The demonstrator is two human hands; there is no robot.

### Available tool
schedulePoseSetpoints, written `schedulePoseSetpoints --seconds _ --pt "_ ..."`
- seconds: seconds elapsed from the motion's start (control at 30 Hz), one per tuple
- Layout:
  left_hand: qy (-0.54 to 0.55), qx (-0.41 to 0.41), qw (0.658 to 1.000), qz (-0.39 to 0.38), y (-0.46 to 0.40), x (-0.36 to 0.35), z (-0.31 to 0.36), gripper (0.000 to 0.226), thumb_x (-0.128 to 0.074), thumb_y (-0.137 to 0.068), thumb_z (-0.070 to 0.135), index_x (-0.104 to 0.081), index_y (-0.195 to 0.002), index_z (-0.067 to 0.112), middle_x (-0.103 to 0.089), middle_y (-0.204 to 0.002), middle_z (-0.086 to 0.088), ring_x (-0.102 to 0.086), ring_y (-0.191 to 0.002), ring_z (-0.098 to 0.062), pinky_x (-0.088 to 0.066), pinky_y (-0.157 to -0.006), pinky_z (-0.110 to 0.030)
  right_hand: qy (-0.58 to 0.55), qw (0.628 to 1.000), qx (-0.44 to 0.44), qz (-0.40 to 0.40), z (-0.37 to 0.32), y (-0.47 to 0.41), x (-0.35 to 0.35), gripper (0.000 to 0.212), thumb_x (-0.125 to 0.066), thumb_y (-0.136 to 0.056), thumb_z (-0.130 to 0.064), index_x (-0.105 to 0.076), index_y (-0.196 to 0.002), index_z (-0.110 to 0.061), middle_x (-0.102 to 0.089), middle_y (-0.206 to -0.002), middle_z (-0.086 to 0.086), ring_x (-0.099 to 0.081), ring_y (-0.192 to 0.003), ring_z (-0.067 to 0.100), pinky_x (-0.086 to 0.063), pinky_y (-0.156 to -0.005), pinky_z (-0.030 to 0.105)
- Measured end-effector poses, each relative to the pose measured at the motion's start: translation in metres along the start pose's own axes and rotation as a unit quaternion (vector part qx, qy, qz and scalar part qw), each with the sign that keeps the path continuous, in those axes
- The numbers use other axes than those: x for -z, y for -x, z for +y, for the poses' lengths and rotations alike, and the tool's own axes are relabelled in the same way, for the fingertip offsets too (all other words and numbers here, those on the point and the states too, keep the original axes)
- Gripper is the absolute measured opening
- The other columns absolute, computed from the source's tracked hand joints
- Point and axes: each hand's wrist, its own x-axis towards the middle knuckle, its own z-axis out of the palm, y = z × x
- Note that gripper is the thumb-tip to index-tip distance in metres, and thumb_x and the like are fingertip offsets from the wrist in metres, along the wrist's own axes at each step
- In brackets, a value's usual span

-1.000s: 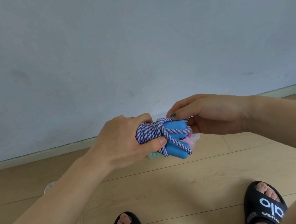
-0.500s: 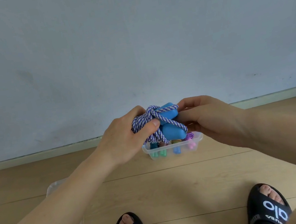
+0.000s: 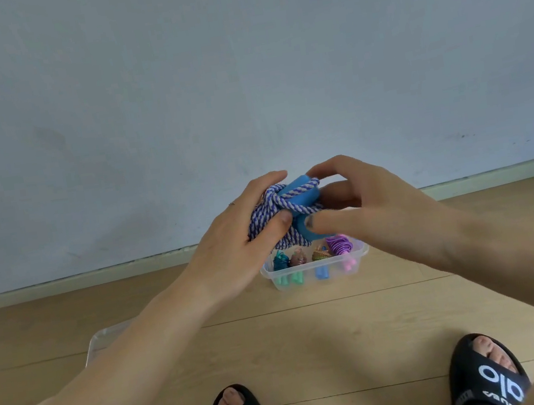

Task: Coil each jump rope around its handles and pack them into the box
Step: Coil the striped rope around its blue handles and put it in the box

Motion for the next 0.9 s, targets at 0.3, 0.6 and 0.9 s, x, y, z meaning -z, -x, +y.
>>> schedulePoseSetpoints --seconds 0.3,0.6,0.9 --pt "-0.025 -0.015 1.0 -0.01 0.001 0.0 0.003 0.031 -0.045 -0.093 0.048 -0.042 -0.123 0.049 -0.061 -0.108 0.021 -0.059 -0.1 -0.003 -0.051 -0.084 -0.037 0.029 0.999 -0.007 -0.013 -0.006 -0.003 0.011 0.019 -0.06 -0.092 -0.031 -0.062 -0.11 -0.034 -0.075 -0.096 -0.007 -0.072 -0.086 0.013 -0.059 -0.085 0.039" --pt "-0.071 -0.042 0.996 -0.025 0.0 0.0 0.002 0.034 -0.039 -0.089 0.059 -0.042 -0.12 0.045 -0.061 -0.101 0.019 -0.058 -0.088 -0.004 -0.049 -0.074 -0.035 -0.139 0.982 -0.101 -0.082 0.004 -0.028 0.025 0.027 -0.05 -0.098 -0.017 -0.073 -0.106 -0.005 -0.069 -0.114 0.019 -0.063 -0.089 0.022 -0.053 -0.084 0.034" --pt "-0.118 0.0 0.992 -0.039 -0.001 -0.004 -0.004 0.047 -0.042 -0.09 0.062 -0.029 -0.134 0.053 -0.062 -0.108 0.02 -0.06 -0.091 -0.012 -0.049 -0.08 -0.038 -0.008 1.0 0.022 0.019 -0.005 -0.03 0.039 0.015 -0.065 -0.087 0.002 -0.075 -0.092 -0.008 -0.073 -0.084 0.012 -0.064 -0.069 0.01 -0.054 -0.069 0.015"
